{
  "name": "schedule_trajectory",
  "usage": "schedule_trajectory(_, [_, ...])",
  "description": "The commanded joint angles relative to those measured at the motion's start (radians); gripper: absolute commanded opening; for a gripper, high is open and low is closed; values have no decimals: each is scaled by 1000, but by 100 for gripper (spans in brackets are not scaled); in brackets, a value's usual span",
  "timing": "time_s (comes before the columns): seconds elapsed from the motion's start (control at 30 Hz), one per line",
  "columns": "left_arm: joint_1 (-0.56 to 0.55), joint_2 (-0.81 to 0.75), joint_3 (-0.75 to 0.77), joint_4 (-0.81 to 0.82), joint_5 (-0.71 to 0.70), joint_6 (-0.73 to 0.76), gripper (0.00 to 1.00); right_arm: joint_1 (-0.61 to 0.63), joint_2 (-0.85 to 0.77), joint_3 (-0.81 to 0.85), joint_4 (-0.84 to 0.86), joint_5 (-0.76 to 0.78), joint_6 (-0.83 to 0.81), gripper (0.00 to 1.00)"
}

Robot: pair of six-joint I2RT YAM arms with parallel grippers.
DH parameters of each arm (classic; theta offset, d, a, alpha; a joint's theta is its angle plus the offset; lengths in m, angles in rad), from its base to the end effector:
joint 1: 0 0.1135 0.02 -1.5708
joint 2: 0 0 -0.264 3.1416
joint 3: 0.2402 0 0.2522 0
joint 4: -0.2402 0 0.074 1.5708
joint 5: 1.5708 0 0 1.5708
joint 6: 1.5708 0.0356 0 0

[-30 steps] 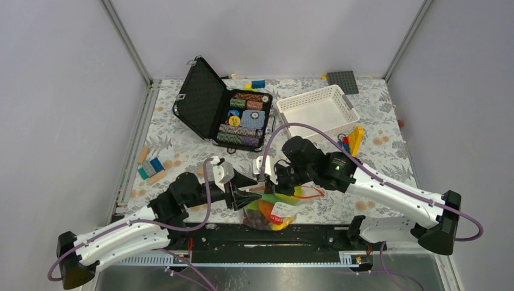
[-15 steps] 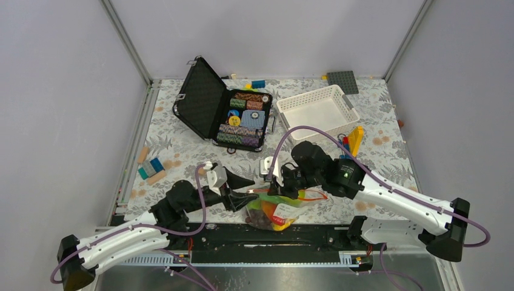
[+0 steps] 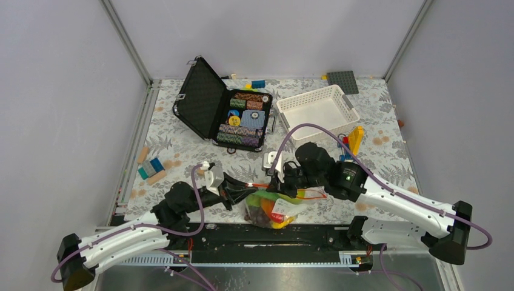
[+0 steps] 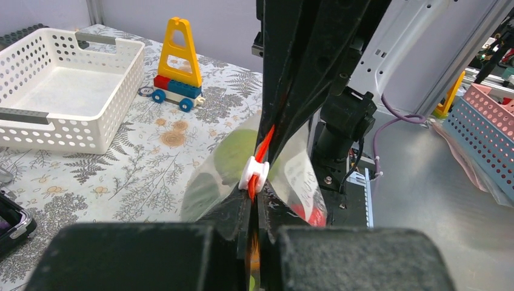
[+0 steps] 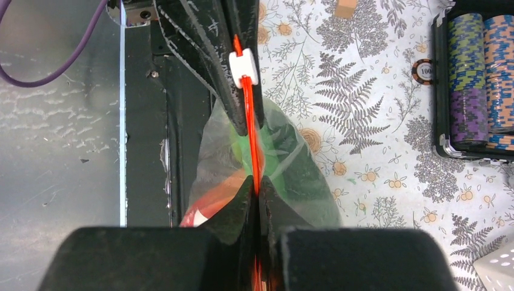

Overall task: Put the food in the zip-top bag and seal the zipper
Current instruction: Zip the zipper food storage bag at the center of the board.

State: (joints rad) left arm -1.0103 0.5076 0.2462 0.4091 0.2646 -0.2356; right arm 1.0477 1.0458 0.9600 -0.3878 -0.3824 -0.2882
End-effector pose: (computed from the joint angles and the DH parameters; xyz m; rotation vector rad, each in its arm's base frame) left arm 0.0711 -0.1308 0.2524 0.7946 1.3240 -1.1976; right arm 0.1045 0.2077 0.3319 -1.4987 1.4978 0.8550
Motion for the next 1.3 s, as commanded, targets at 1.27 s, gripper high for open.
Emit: schedule_trajectory(1.27, [6, 16, 44, 32, 108, 47, 0, -9, 178, 184, 73, -330, -19, 12])
